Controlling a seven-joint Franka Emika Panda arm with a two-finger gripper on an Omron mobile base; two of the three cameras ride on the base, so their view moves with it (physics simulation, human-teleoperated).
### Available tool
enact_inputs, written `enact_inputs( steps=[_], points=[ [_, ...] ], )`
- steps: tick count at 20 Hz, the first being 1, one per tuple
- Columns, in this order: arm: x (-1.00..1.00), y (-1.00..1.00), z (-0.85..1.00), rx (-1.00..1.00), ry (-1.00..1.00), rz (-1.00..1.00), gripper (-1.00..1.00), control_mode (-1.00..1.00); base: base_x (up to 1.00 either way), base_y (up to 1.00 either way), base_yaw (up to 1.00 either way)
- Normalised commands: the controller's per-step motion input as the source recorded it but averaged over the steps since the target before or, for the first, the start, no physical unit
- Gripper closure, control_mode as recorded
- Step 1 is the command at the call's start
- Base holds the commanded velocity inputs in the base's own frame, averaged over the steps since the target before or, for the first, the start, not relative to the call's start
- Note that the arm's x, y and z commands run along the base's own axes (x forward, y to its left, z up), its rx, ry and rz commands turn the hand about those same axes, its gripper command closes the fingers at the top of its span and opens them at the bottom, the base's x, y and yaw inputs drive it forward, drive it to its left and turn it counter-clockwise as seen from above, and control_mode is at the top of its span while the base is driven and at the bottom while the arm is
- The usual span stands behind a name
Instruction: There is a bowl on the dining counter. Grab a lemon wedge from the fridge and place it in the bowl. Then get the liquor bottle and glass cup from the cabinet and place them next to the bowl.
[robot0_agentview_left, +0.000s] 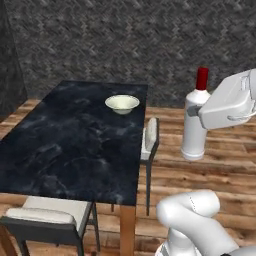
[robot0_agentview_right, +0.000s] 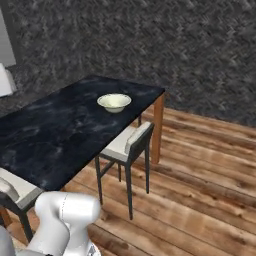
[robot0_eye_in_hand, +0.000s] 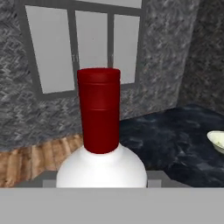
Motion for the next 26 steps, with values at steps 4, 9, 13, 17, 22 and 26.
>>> enact_inputs(
  steps=[4, 9, 13, 17, 22, 26],
  points=[
    [0.0, 0.0, 0.0, 0.0, 0.0, 0.0, 1.0, 1.0, 0.87, -0.93, 0.37],
    [0.0, 0.0, 0.0, 0.0, 0.0, 0.0, 1.0, 1.0, 0.66, -0.99, 0.38],
    [0.0, 0.0, 0.0, 0.0, 0.0, 0.0, 1.0, 1.0, 0.18, -1.0, 0.42],
    [0.0, 0.0, 0.0, 0.0, 0.0, 0.0, 1.0, 1.0, -0.06, -1.0, 0.46],
    [0.0, 0.0, 0.0, 0.0, 0.0, 0.0, 1.0, 1.0, -0.39, -0.94, 0.41],
    [0.0, 0.0, 0.0, 0.0, 0.0, 0.0, 1.0, 1.0, -0.11, -0.86, 0.3]
  ],
)
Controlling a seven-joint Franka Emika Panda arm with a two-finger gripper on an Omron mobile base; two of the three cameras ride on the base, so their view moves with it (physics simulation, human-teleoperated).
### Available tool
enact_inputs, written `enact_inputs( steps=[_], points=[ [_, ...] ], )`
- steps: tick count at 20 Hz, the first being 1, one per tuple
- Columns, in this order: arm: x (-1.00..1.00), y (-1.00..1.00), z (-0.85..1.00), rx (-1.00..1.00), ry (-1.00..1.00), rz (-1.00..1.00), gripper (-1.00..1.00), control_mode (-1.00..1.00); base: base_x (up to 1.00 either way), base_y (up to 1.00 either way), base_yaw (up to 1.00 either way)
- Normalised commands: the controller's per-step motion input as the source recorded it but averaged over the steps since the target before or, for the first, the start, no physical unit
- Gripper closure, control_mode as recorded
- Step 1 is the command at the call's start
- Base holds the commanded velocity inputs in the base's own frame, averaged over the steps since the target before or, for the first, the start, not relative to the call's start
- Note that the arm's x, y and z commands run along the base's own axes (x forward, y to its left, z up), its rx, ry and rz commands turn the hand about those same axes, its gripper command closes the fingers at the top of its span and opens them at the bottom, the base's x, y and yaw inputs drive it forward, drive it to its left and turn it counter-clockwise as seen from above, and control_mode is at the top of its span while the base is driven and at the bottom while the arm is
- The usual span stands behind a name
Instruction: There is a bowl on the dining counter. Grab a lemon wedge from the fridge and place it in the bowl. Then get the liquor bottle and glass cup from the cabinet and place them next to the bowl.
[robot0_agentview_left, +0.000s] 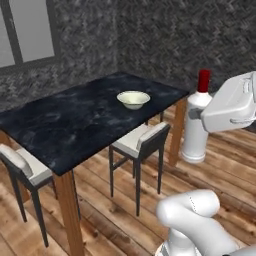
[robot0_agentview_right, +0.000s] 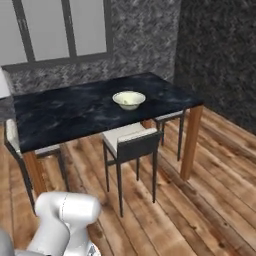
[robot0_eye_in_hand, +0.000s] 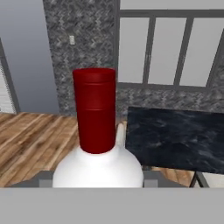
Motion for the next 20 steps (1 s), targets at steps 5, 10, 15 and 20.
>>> enact_inputs(
  steps=[5, 10, 15, 20],
  points=[
    [0.0, 0.0, 0.0, 0.0, 0.0, 0.0, 1.0, 1.0, 0.24, -0.99, 0.29],
    [0.0, 0.0, 0.0, 0.0, 0.0, 0.0, 1.0, 1.0, 0.55, -1.0, 0.3],
    [0.0, 0.0, 0.0, 0.0, 0.0, 0.0, 1.0, 1.0, 0.56, -1.0, 0.31],
    [0.0, 0.0, 0.0, 0.0, 0.0, 0.0, 1.0, 1.0, 0.56, -1.0, 0.32]
  ],
)
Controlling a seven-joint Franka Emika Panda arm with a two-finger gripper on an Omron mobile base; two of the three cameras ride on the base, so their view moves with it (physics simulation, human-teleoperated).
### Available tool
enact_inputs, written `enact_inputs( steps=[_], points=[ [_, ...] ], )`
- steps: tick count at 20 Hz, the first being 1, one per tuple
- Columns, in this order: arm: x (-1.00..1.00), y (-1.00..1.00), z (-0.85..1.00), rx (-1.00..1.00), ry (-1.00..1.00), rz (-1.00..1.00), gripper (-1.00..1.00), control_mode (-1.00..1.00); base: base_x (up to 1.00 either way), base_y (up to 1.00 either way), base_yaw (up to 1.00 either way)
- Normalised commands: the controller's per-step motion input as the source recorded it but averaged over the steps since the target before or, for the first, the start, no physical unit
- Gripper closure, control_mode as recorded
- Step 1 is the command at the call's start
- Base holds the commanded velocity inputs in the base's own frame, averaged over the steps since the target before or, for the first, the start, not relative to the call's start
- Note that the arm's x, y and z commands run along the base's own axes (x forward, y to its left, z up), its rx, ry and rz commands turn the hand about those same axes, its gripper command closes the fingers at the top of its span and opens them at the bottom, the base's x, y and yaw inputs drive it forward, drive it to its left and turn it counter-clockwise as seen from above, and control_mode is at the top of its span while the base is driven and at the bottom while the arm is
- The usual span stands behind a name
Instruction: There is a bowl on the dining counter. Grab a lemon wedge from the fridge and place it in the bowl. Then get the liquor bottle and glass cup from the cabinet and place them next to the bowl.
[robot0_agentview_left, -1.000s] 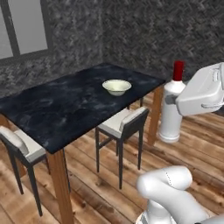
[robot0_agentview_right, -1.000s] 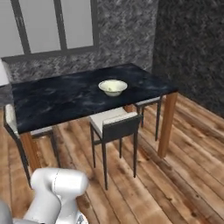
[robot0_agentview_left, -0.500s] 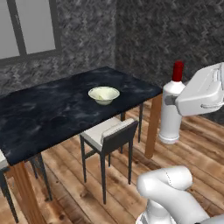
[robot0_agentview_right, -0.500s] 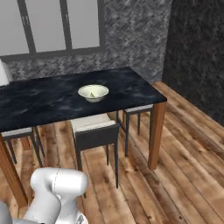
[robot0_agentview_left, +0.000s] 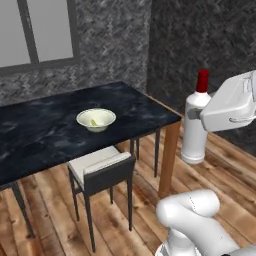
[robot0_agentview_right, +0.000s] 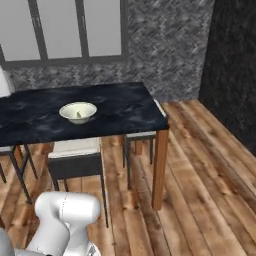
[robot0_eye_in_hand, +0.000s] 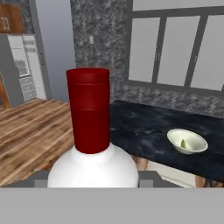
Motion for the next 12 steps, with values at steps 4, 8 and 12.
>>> enact_inputs(
  steps=[4, 8, 12],
  points=[
    [0.0, 0.0, 0.0, 0.0, 0.0, 0.0, 1.0, 1.0, 0.6, -1.0, 0.29],
    [0.0, 0.0, 0.0, 0.0, 0.0, 0.0, 1.0, 1.0, 0.79, -0.82, 0.21],
    [0.0, 0.0, 0.0, 0.0, 0.0, 0.0, 1.0, 1.0, 0.87, -0.57, 0.13]
  ],
)
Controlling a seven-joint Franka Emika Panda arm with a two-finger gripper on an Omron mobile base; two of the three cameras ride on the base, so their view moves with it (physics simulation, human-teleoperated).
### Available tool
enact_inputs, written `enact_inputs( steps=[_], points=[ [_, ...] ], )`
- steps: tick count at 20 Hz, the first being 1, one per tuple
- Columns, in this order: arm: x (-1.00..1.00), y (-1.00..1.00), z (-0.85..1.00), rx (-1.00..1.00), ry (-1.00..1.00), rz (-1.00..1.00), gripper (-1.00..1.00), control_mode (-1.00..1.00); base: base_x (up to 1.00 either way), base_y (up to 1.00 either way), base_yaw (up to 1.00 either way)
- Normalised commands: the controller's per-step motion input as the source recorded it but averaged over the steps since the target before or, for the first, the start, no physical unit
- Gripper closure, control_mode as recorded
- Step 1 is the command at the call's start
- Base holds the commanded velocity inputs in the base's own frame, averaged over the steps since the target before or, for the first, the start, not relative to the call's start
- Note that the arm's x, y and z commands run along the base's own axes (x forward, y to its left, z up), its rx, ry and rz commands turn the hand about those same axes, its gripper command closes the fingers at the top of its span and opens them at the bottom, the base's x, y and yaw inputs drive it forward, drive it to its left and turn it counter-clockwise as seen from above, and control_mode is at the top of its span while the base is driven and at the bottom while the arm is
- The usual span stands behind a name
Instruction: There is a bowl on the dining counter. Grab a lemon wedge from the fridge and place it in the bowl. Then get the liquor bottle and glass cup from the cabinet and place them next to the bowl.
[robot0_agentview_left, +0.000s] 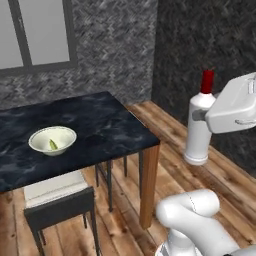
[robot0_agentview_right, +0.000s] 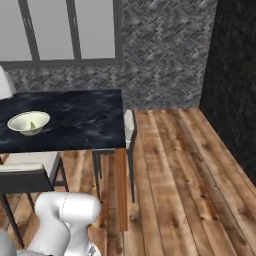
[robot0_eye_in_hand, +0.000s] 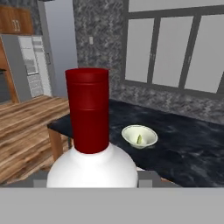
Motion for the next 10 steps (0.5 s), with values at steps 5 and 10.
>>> enact_inputs(
  steps=[5, 10],
  points=[
    [0.0, 0.0, 0.0, 0.0, 0.0, 0.0, 1.0, 1.0, 0.93, -0.12, 0.01],
    [0.0, 0.0, 0.0, 0.0, 0.0, 0.0, 1.0, 1.0, 0.84, 0.04, -0.01]
  ],
)
